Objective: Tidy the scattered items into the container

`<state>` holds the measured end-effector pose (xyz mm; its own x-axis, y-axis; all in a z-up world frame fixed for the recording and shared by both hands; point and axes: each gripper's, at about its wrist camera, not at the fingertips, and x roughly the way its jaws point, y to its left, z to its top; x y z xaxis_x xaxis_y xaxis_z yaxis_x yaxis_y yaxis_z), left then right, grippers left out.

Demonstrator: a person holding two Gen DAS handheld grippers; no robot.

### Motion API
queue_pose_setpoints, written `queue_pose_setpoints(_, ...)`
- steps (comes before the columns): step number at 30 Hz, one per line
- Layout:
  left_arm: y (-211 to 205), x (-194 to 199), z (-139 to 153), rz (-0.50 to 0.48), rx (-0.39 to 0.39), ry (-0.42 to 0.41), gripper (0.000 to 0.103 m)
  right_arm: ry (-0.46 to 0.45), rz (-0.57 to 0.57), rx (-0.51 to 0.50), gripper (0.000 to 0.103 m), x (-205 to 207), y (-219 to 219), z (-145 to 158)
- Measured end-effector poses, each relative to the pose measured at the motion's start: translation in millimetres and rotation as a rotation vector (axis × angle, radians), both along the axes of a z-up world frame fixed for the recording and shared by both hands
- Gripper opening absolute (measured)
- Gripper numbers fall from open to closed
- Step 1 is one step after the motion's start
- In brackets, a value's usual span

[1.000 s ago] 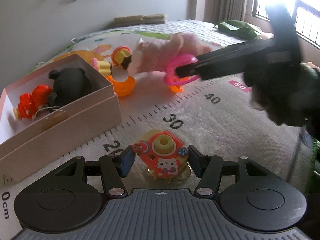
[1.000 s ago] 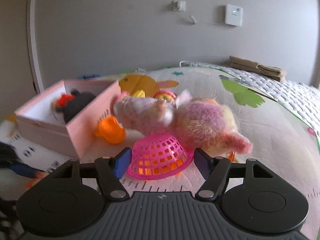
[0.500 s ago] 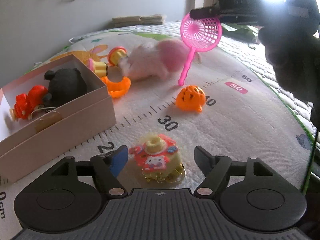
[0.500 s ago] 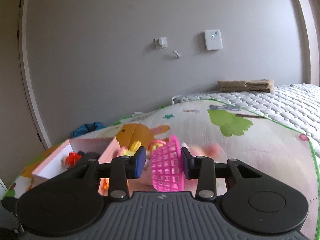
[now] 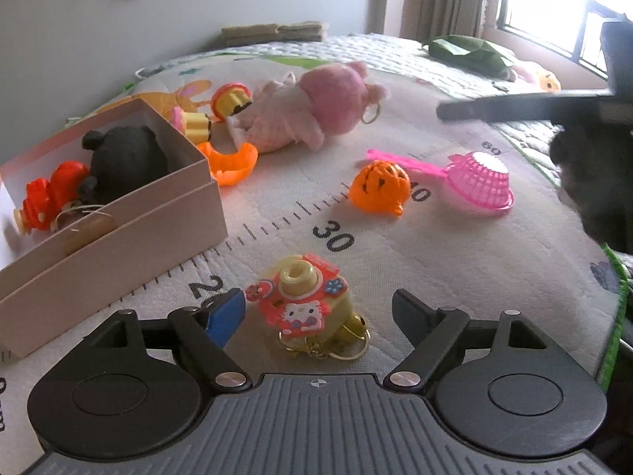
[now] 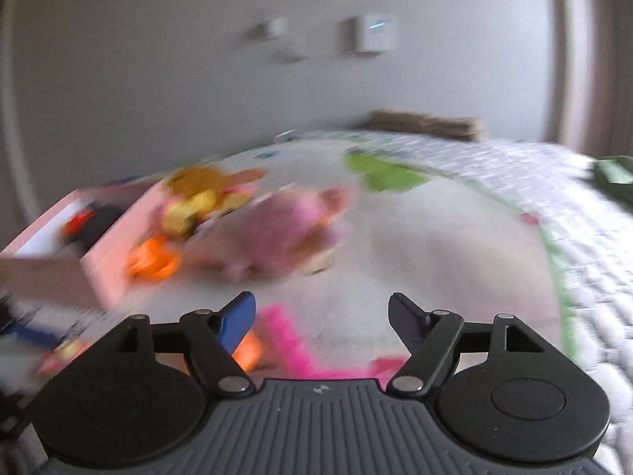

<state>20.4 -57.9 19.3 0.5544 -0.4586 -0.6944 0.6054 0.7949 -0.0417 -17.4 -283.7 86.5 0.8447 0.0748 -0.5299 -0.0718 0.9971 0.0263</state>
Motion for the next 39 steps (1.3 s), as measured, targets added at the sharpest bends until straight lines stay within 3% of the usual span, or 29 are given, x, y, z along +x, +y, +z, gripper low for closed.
queue_pose_setpoints(4, -2, -1, 0, 0.002, 0.006, -0.003, 0.086, 0.079, 0.135, 0.008, 0.068, 13, 31, -16)
queue_pose_setpoints(11, 5, -10, 6, 0.016, 0.012, -0.018, 0.093, 0.149, 0.128, -0.029, 0.068, 45, 48, -40)
queue_pose_setpoints(13, 6, -10, 5, 0.017, 0.014, -0.016, 0.093, 0.15, 0.14, -0.023, 0.058, 46, 48, -44)
queue_pose_setpoints(22, -3, 3, -6, 0.017, 0.036, -0.002, 0.093, 0.111, 0.138, 0.013, 0.058, 16, 38, -34)
queue_pose_setpoints(24, -6, 5, -8, 0.012, 0.038, -0.004, 0.088, 0.107, 0.131, 0.017, 0.058, 11, 39, -32)
queue_pose_setpoints(26, -6, 4, -8, 0.012, 0.044, -0.014, 0.069, 0.107, 0.125, 0.023, 0.058, 6, 39, -31)
queue_pose_setpoints(27, -6, 4, -8, 0.012, 0.047, -0.02, 0.065, 0.108, 0.124, 0.028, 0.058, 4, 40, -30)
queue_pose_setpoints(39, 38, -39, 17, 0.064, 0.022, -0.082, 0.062, 0.1, 0.19, 0.056, 0.058, -20, 80, -21)
